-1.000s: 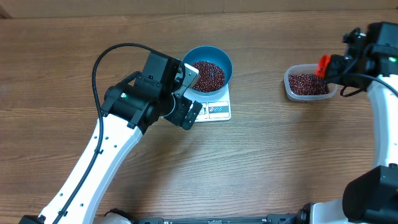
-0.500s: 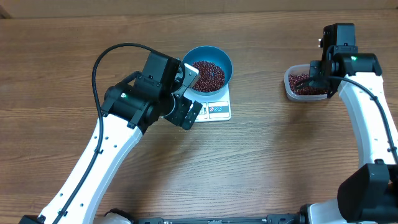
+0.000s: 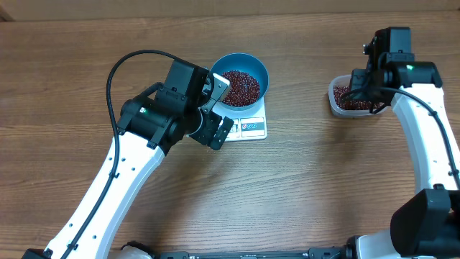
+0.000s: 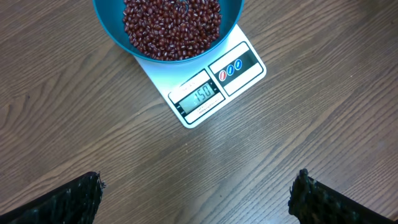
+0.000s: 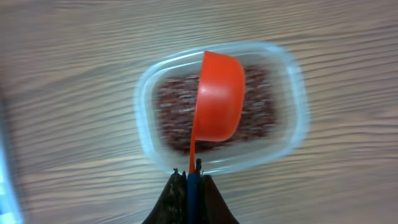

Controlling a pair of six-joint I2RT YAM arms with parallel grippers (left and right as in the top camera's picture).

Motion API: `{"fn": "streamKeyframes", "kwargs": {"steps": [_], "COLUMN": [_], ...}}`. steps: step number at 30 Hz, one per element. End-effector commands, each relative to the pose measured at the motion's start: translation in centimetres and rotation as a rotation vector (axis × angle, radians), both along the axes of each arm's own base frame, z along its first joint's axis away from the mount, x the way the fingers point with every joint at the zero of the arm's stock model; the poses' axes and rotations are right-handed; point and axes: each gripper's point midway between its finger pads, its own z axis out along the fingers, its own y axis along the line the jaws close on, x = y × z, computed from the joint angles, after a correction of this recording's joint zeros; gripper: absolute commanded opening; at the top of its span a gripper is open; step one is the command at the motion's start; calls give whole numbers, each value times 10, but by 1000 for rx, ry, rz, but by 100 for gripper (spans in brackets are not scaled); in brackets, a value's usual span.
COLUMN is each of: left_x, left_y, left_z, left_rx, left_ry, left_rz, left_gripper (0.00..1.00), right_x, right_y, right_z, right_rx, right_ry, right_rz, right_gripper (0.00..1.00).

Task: Scoop item into bowl and weigh 150g on scale
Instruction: 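Carry the scoop right and place it in the bean tub, then release the scoop in the tub and pull the right arm back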

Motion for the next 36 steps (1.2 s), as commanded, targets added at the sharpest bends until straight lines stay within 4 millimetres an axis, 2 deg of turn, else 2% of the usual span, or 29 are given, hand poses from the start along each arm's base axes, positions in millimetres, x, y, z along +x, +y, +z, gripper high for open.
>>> {"fn": "streamKeyframes", "kwargs": {"steps": [1,5,8,11,12,13,15,16,18,21,31,36], "left_x": [-1,-1,-1,-1,-1,-1,-1,-1,-1,-1,-1,-1], "left_y": [-2,-2,-2,-2,-2,-2,-2,-2,-2,-2,-2,-2], "left_z": [-4,-4,-4,-4,-4,-4,-4,-4,-4,-4,-4,-4], "left_rx": [1,1,1,1,1,1,1,1,1,1,1,1], "left_ry": [9,9,9,9,9,9,9,9,9,9,9,9], "left_rz": [-25,-25,-25,-25,-25,-25,-25,-25,-25,-25,-25,-25], "left_gripper": [100,100,100,100,100,100,99,100,99,100,100,100], "right_x": [-2,-8,-8,-5,-5,-6,-9,-11,-11,-17,-59,-63], "right_y": [20,-2,-16,-18,-16,-16,-15,-16,-18,-27,-58,-58], "right_z": [-2,-8,-19,-33,-37,-43,-50,-52,-53,-55,-65,-64], "right_rx": [268,317,333,352,362,368,372,367,356,311,102,94], "right_ry": [10,31,21,10,14,24,50,58,60,75,208,220], "right_rz": [-59,-225,-310,-335,-334,-343,-357,-360,-366,-415,-531,-533], "right_gripper": [4,4,4,4,8,19,48,59,72,74,74,75]}}
